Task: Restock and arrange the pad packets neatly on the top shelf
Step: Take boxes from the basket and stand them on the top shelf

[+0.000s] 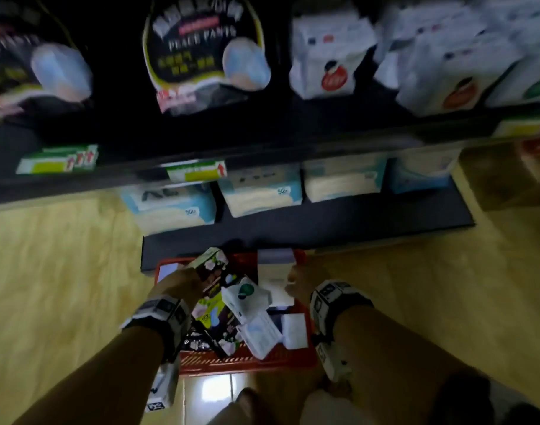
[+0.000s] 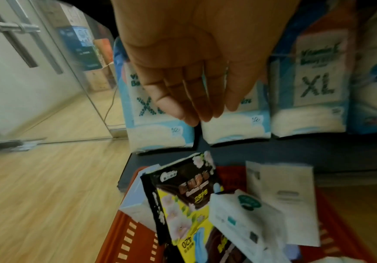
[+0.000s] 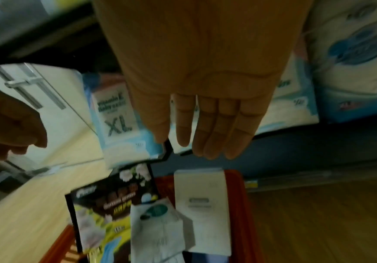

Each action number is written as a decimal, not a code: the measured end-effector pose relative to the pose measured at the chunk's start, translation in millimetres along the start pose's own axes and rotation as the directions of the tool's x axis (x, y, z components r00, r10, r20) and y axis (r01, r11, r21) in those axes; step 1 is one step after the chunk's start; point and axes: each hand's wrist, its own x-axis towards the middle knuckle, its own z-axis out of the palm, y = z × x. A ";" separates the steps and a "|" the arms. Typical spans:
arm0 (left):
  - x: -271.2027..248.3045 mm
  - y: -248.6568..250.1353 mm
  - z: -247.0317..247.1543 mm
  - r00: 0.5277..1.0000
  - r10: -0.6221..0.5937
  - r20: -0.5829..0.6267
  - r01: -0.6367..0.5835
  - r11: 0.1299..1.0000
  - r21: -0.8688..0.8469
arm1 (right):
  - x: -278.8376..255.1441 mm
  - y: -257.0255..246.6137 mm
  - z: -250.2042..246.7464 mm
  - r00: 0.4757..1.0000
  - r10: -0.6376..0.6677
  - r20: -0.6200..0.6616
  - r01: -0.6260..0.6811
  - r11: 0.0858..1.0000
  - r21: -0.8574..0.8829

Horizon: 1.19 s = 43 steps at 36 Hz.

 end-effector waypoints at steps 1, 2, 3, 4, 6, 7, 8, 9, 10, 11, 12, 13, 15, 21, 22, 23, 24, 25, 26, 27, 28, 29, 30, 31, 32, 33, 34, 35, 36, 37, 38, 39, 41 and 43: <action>18.3 -7.7 13.2 1.000 -0.010 -0.001 0.010 1.000 -0.004 | 15.6 -1.9 14.1 1.000 -0.011 0.029 0.011 1.000 0.014; 32.9 -14.6 24.9 1.000 -0.012 -0.009 0.012 1.000 -0.010 | 29.0 -6.7 26.6 0.997 -0.027 0.068 0.026 1.000 0.016; 46.8 -19.8 35.8 1.000 -0.020 -0.011 0.020 1.000 -0.009 | 41.2 -11.3 38.0 0.995 -0.043 0.092 0.042 0.999 0.008; 58.7 -25.5 44.5 0.999 -0.030 -0.025 0.030 0.999 -0.031 | 53.6 -15.5 49.9 0.994 -0.063 0.094 0.063 0.998 0.008; 86.4 -37.9 63.7 0.996 -0.050 -0.074 0.044 0.997 -0.069 | 77.3 -26.2 74.0 0.991 -0.100 0.084 0.099 0.995 0.015; 98.9 -43.2 72.2 0.994 -0.056 -0.096 0.049 0.996 -0.075 | 86.2 -32.0 85.7 0.991 -0.101 0.087 0.101 0.995 0.004; 109.0 -46.6 78.5 0.992 -0.056 -0.113 0.049 0.997 -0.062 | 95.7 -36.9 97.8 0.992 -0.099 0.082 0.101 0.995 -0.014; 121.2 -50.6 85.2 0.989 -0.054 -0.138 0.050 0.998 -0.032 | 104.5 -41.5 110.4 0.992 -0.104 0.071 0.106 0.994 -0.028; 130.7 -54.2 90.7 0.982 -0.063 -0.176 0.062 0.998 -0.008 | 111.4 -45.2 122.1 0.992 -0.107 0.072 0.109 0.994 -0.030; 140.8 -57.9 96.8 0.974 -0.076 -0.213 0.077 0.997 -0.003 | 117.6 -47.7 132.8 0.992 -0.108 0.072 0.110 0.993 -0.030; 149.4 -62.0 101.9 0.965 -0.101 -0.241 0.102 0.995 -0.008 | 124.0 -48.3 143.1 0.991 -0.116 0.061 0.118 0.992 -0.046; 159.3 -66.4 108.2 0.954 -0.129 -0.269 0.131 0.991 -0.012 | 129.6 -48.7 151.9 0.991 -0.130 0.041 0.133 0.988 -0.083; 174.0 -72.6 117.1 0.934 -0.192 -0.303 0.199 0.980 -0.007 | 138.9 -49.2 166.9 0.988 -0.151 -0.019 0.145 0.973 -0.178; 207.6 -87.3 132.8 0.942 -0.245 -0.229 0.252 0.968 0.002 | 151.0 -49.7 189.8 0.990 -0.118 -0.079 0.097 0.969 -0.230; 210.7 -89.4 132.5 0.950 -0.231 -0.208 0.238 0.971 0.008 | 150.7 -48.8 190.2 0.990 -0.113 -0.085 0.090 0.967 -0.236; 212.4 -90.6 131.1 0.958 -0.214 -0.193 0.221 0.975 0.015 | 149.8 -47.8 189.4 0.991 -0.102 -0.082 0.080 0.968 -0.238; 212.2 -90.4 128.1 0.963 -0.197 -0.183 0.206 0.978 0.032 | 148.9 -46.2 188.1 0.993 -0.090 -0.072 0.072 0.970 -0.230; 210.3 -89.2 124.9 0.966 -0.185 -0.180 0.196 0.979 0.048 | 147.1 -44.4 186.2 0.996 -0.075 -0.054 0.061 0.975 -0.214; 206.9 -86.9 121.1 0.967 -0.182 -0.178 0.194 0.980 0.052 | 144.8 -42.5 183.2 0.997 -0.059 -0.040 0.050 0.979 -0.197; 201.0 -83.7 118.3 0.966 -0.185 -0.178 0.195 0.980 0.038 | 141.6 -40.8 179.6 0.998 -0.049 -0.030 0.043 0.981 -0.187; 193.1 -79.4 115.8 0.964 -0.189 -0.188 0.196 0.980 0.019 | 137.6 -39.2 175.8 0.999 -0.047 -0.023 0.042 0.982 -0.185; 184.6 -75.8 114.2 0.959 -0.189 -0.209 0.195 0.981 0.008 | 132.9 -37.5 171.9 0.999 -0.049 -0.016 0.045 0.982 -0.181; 175.3 -72.6 112.5 0.956 -0.186 -0.227 0.192 0.981 0.003 | 127.7 -35.8 167.1 0.999 -0.045 -0.003 0.044 0.986 -0.160; 165.6 -69.8 111.9 0.953 -0.181 -0.241 0.187 0.982 0.000 | 122.0 -33.7 161.3 0.999 -0.038 0.017 0.039 0.992 -0.120; 156.4 -67.8 110.3 0.951 -0.176 -0.255 0.181 0.984 -0.005 | 116.2 -31.0 153.8 0.999 -0.027 0.041 0.030 0.997 -0.073; 146.5 -66.2 108.5 0.949 -0.171 -0.266 0.175 0.984 -0.007 | 111.2 -28.4 145.8 0.997 -0.012 0.074 0.013 1.000 -0.022; 136.9 -64.9 106.3 0.947 -0.163 -0.275 0.169 0.986 -0.003 | 106.0 -25.9 136.4 0.994 0.004 0.112 -0.008 0.999 0.036; 127.3 -64.1 103.2 0.947 -0.152 -0.284 0.161 0.987 0.007 | 99.7 -24.3 126.5 0.989 0.020 0.146 -0.035 0.994 0.102; 118.8 -63.9 98.9 0.947 -0.139 -0.289 0.150 0.988 0.019 | 93.4 -23.5 116.0 0.984 0.032 0.174 -0.061 0.985 0.164; 110.9 -64.5 94.4 0.949 -0.131 -0.287 0.142 0.990 0.020 | 86.5 -22.7 106.3 0.979 0.037 0.201 -0.083 0.971 0.223; 104.0 -65.7 88.7 0.953 -0.131 -0.273 0.136 0.991 -0.001 | 79.0 -21.8 96.9 0.974 0.039 0.225 -0.105 0.950 0.293; 97.8 -67.6 82.4 0.959 -0.133 -0.249 0.128 0.991 -0.034 | 71.4 -20.7 88.8 0.970 0.037 0.242 -0.128 0.920 0.371; 84.3 -70.9 68.7 0.973 -0.118 -0.197 0.103 0.991 -0.088 | 55.3 -17.7 72.4 0.968 0.043 0.246 -0.161 0.860 0.484; 67.2 -72.8 54.8 0.976 -0.107 -0.189 0.082 0.988 -0.132 | 39.8 -14.4 58.0 0.969 0.075 0.235 -0.189 0.839 0.511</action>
